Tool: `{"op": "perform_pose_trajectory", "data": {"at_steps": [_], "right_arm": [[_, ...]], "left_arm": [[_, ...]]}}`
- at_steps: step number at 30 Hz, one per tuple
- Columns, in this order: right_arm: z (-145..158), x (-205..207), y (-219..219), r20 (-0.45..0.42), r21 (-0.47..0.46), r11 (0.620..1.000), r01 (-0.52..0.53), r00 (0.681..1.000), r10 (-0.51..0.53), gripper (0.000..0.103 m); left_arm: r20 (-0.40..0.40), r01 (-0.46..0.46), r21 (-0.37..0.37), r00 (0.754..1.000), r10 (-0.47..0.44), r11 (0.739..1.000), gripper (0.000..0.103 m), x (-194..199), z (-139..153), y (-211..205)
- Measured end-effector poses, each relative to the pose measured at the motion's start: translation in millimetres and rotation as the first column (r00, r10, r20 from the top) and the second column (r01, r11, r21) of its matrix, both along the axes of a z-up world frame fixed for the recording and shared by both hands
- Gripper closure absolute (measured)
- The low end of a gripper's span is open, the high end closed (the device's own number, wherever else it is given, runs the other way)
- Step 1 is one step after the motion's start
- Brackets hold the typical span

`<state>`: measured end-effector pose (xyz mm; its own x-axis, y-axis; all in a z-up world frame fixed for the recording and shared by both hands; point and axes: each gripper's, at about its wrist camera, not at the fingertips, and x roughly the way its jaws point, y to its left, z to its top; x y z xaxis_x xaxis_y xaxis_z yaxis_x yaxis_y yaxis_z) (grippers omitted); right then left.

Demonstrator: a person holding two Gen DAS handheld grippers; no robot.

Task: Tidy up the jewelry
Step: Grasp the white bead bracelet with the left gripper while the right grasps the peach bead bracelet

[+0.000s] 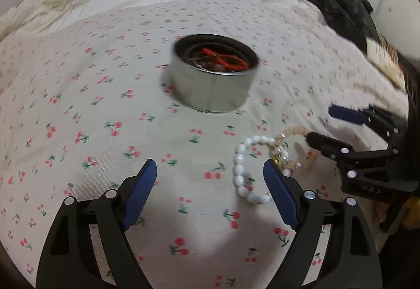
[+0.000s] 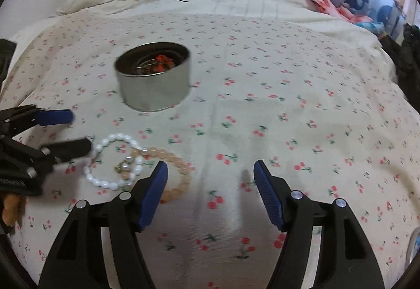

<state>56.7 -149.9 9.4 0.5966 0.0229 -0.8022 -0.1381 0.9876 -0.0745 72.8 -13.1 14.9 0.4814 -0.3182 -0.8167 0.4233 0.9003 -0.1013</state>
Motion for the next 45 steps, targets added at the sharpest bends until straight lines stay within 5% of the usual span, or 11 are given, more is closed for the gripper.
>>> {"op": "perform_pose_trajectory", "data": {"at_steps": [3, 9, 15, 20, 23, 30, 32, 34, 36, 42, 45], "right_arm": [[-6.2, 2.2, -0.6, -0.009, -0.077, 0.996, 0.048, 0.999, -0.049, 0.036], [6.3, -2.5, -13.3, 0.006, 0.125, 0.992, 0.009, 1.0, -0.009, 0.036], [-0.8, -0.2, -2.0, -0.034, 0.153, 0.987, -0.048, 0.998, 0.054, 0.037], [-2.2, -0.6, 6.2, -0.036, 0.205, 0.972, -0.11, 0.992, 0.12, 0.046], [-2.0, -0.1, 8.3, -0.034, 0.205, 0.972, -0.119, 0.991, 0.128, 0.049], [-9.1, 5.1, 7.6, -0.067, 0.186, 0.977, -0.106, 0.991, 0.12, 0.052], [-11.6, 7.2, 8.6, -0.075, 0.187, 0.977, -0.103, 0.99, 0.119, 0.052], [-10.4, 4.7, 11.9, -0.061, 0.165, 0.98, -0.111, 0.991, 0.123, 0.059], [-9.8, 2.2, 15.1, -0.049, 0.127, 0.985, -0.118, 0.991, 0.125, 0.091], [-7.4, 3.6, 8.6, -0.035, 0.145, 0.984, -0.101, 0.994, 0.107, 0.094], [-10.8, 6.3, 9.5, -0.054, 0.142, 0.985, -0.099, 0.993, 0.108, 0.092]], "left_arm": [[0.053, -0.042, 0.151, 0.998, 0.034, 0.988, 0.024, -0.6, -7.6, -8.8], [0.008, -0.084, 0.081, 0.996, 0.083, 0.993, 0.024, 8.4, -6.5, 4.4], [0.031, 0.022, 0.111, 0.999, -0.025, 0.994, 0.025, -2.5, -9.8, -18.7], [0.009, -0.073, 0.042, 0.997, 0.073, 0.996, 0.052, 8.2, -6.7, 1.3], [-0.01, -0.104, -0.004, 0.994, 0.104, 0.995, 0.052, 11.6, -6.5, 10.1], [0.02, 0.004, 0.046, 1.0, -0.005, 0.999, 0.052, 0.6, -9.2, -10.4], [0.022, -0.003, 0.044, 1.0, 0.002, 0.999, 0.06, 0.7, -9.5, -9.5], [0.017, -0.024, 0.022, 1.0, 0.024, 0.999, 0.076, 2.8, -8.3, -5.9], [0.008, -0.035, -0.006, 0.999, 0.035, 0.999, 0.085, 3.4, -7.2, -2.3], [-0.012, -0.025, 0.005, 1.0, 0.025, 1.0, 0.088, 4.5, -12.1, -3.1], [-0.018, -0.017, 0.024, 1.0, 0.018, 1.0, 0.08, 3.3, -15.1, -6.3]]}}
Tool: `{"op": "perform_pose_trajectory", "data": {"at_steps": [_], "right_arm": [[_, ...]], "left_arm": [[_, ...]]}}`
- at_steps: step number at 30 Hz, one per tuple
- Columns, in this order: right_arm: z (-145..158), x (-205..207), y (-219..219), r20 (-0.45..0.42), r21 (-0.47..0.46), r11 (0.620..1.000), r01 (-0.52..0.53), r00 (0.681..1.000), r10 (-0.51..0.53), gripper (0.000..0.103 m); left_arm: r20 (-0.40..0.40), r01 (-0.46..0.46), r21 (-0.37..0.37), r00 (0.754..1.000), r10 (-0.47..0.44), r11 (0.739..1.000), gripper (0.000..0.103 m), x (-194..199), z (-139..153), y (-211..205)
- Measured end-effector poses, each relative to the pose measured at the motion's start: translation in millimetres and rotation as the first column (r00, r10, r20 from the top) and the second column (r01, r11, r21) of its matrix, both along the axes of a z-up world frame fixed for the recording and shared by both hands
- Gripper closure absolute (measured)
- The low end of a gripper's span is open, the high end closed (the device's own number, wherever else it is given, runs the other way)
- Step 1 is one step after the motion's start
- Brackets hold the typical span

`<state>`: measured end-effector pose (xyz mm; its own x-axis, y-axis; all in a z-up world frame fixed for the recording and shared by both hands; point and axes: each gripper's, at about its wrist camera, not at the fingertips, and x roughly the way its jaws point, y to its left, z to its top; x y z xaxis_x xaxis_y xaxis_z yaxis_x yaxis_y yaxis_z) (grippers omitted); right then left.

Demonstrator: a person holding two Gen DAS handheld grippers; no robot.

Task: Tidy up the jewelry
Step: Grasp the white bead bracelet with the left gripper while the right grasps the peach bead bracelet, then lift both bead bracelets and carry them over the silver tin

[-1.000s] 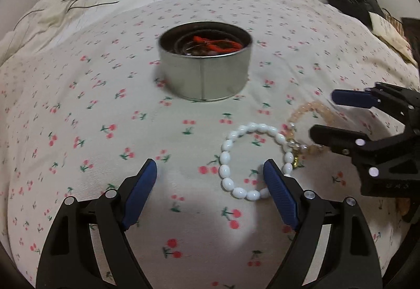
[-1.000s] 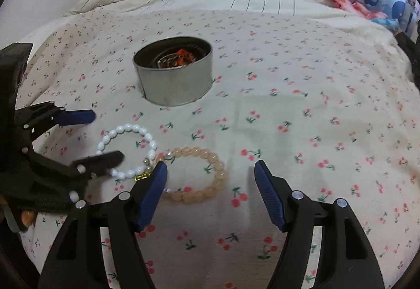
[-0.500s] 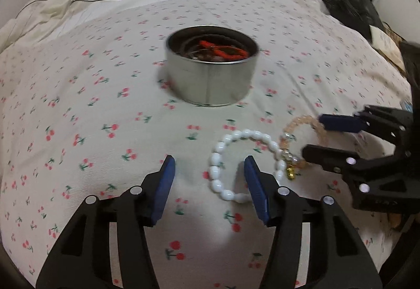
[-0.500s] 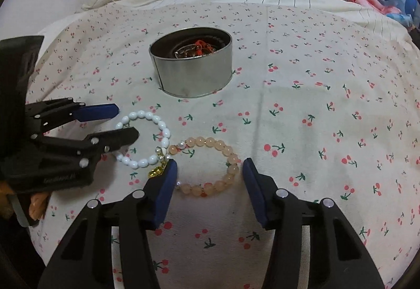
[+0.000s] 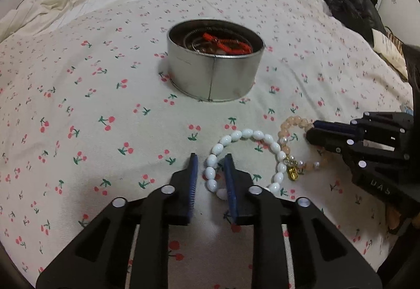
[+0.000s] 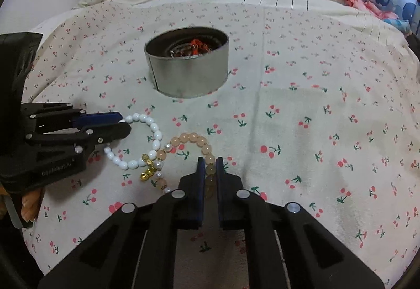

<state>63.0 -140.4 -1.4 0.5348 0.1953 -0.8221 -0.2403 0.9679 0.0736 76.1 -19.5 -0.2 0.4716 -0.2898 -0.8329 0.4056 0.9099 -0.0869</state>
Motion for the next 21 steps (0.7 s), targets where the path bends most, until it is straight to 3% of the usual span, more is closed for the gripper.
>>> {"op": "perform_pose_trajectory", "data": {"at_steps": [2, 5, 6, 7, 12, 21], "right_arm": [[-1.3, 0.8, 0.7, -0.005, -0.009, 1.0, -0.004, 1.0, 0.004, 0.092], [-1.7, 0.1, 4.2, 0.002, -0.024, 1.0, -0.004, 1.0, 0.004, 0.092], [-1.5, -0.5, 5.7, 0.009, -0.031, 1.0, -0.003, 1.0, 0.003, 0.095], [-0.2, -1.4, 6.7, 0.019, -0.035, 0.999, -0.001, 1.0, 0.002, 0.095], [15.5, -5.7, -1.7, 0.094, 0.011, 0.999, 0.03, 0.995, -0.031, 0.095], [40.4, -12.7, -8.2, 0.198, 0.08, 0.996, 0.042, 0.979, -0.057, 0.095]], "left_arm": [[0.0, 0.017, 0.007, 1.0, -0.017, 1.0, 0.072, -2.3, -0.4, -2.8], [0.011, 0.033, 0.034, 0.999, -0.034, 0.999, 0.074, -4.7, 0.1, -7.3], [0.016, 0.037, 0.032, 0.999, -0.037, 0.999, 0.082, -5.5, 1.1, -7.5], [0.02, 0.038, 0.032, 0.999, -0.038, 0.999, 0.097, -5.9, 2.4, -7.3], [0.056, 0.032, -0.011, 0.998, -0.032, 0.999, 0.097, -8.0, 12.2, -3.2], [0.097, 0.025, -0.016, 0.995, -0.024, 1.0, 0.097, -10.1, 23.5, -0.7]]}}
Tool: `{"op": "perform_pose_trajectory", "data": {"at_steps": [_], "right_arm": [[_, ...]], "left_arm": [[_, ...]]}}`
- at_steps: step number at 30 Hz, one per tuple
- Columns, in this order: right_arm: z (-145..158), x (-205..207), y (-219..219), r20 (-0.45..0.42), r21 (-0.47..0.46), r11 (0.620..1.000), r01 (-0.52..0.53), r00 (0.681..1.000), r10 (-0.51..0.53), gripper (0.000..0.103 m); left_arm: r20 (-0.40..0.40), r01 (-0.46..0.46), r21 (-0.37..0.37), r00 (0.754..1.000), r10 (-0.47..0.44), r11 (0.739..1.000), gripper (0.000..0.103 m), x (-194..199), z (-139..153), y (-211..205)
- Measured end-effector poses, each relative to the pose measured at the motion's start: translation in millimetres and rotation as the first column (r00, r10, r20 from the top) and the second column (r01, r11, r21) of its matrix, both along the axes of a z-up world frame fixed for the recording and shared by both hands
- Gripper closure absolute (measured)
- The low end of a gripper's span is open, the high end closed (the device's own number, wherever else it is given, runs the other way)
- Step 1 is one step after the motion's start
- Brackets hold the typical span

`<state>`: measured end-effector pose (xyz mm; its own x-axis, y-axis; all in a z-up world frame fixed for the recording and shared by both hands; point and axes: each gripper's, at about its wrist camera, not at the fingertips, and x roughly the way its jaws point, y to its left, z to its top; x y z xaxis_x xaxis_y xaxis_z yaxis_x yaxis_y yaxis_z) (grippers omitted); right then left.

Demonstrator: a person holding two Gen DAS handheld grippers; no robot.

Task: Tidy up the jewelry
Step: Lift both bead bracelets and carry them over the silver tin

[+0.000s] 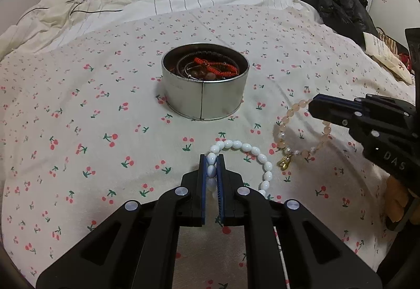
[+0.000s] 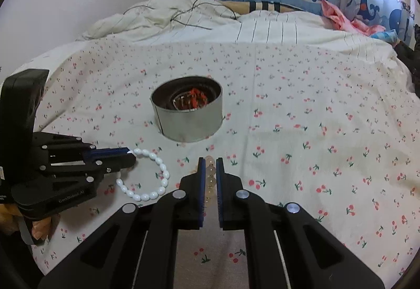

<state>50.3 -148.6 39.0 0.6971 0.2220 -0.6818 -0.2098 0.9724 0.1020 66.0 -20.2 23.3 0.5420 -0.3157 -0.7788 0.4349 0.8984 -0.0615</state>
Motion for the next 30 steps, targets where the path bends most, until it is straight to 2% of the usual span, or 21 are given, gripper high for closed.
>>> {"op": "perform_pose_trajectory", "data": {"at_steps": [13, 30], "right_arm": [[19.8, -4.8, 2.6, 0.09, 0.041, 0.999, -0.018, 0.996, 0.014, 0.095], [50.2, 6.8, -5.2, 0.178, 0.123, 0.992, -0.027, 0.984, 0.005, 0.095]], "left_arm": [[0.059, 0.012, 0.004, 0.998, -0.013, 1.0, 0.097, -6.1, 19.3, -1.0], [0.099, -0.01, -0.08, 0.995, 0.017, 0.997, 0.097, 10.4, 66.6, 12.4]]}}
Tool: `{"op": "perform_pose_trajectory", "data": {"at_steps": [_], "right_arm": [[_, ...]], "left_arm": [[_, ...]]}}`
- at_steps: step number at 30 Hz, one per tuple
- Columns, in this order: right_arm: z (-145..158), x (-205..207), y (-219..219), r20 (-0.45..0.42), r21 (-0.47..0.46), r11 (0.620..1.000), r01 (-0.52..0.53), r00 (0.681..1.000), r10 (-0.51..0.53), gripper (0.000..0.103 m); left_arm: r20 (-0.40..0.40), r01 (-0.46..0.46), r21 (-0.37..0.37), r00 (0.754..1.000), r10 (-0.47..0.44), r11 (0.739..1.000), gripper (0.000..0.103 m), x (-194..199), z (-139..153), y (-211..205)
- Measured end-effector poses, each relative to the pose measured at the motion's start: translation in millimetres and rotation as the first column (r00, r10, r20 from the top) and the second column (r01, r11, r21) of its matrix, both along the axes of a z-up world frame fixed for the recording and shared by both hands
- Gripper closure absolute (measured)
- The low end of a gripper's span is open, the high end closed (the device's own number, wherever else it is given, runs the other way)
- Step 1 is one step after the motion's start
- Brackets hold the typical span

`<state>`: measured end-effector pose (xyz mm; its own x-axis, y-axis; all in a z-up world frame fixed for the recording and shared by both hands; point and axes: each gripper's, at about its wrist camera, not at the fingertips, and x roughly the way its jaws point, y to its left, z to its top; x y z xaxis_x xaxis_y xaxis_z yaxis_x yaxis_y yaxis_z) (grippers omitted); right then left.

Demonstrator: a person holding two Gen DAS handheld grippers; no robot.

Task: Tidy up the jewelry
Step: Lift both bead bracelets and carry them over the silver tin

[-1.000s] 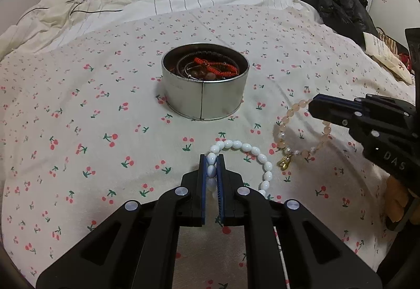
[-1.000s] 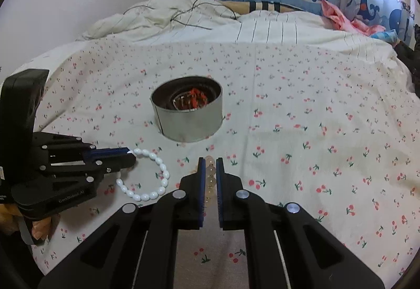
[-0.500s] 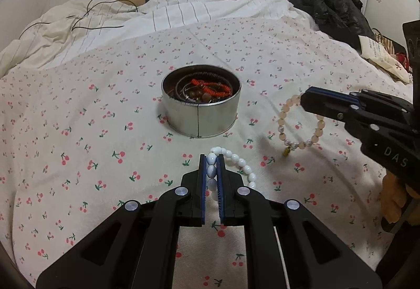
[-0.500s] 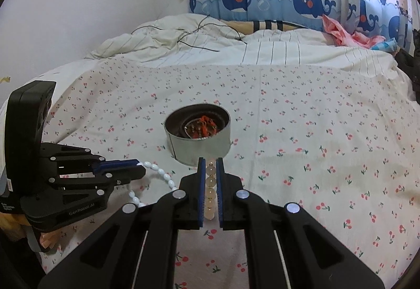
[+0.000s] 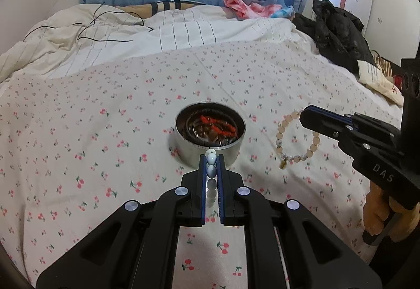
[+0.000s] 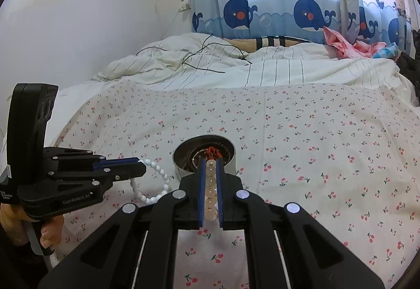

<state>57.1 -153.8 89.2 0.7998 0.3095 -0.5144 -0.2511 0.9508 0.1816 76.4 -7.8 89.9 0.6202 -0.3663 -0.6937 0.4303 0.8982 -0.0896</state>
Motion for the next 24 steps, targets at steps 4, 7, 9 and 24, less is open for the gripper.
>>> {"op": "perform_pose_trajectory", "data": {"at_steps": [4, 7, 9, 24], "right_arm": [[6.6, 9.1, -3.1, 0.013, 0.018, 1.0, 0.001, 1.0, -0.002, 0.095], [8.7, 14.7, -5.8, 0.013, 0.033, 0.999, 0.003, 1.0, -0.003, 0.095], [9.6, 16.6, -6.9, 0.013, 0.039, 0.999, 0.004, 1.0, -0.004, 0.095], [10.7, 23.7, -13.0, 0.01, 0.059, 0.998, 0.007, 1.0, -0.008, 0.095]], "left_arm": [[0.015, 0.002, -0.004, 1.0, -0.002, 1.0, 0.097, 8.1, 11.3, -1.9], [0.028, 0.003, -0.01, 1.0, -0.003, 1.0, 0.097, 15.3, 19.7, -5.1], [0.034, 0.008, -0.022, 0.999, -0.007, 1.0, 0.097, 21.9, 25.7, -8.3], [-0.041, 0.012, -0.124, 0.999, -0.017, 0.992, 0.097, 76.8, 10.4, -38.4]]}}
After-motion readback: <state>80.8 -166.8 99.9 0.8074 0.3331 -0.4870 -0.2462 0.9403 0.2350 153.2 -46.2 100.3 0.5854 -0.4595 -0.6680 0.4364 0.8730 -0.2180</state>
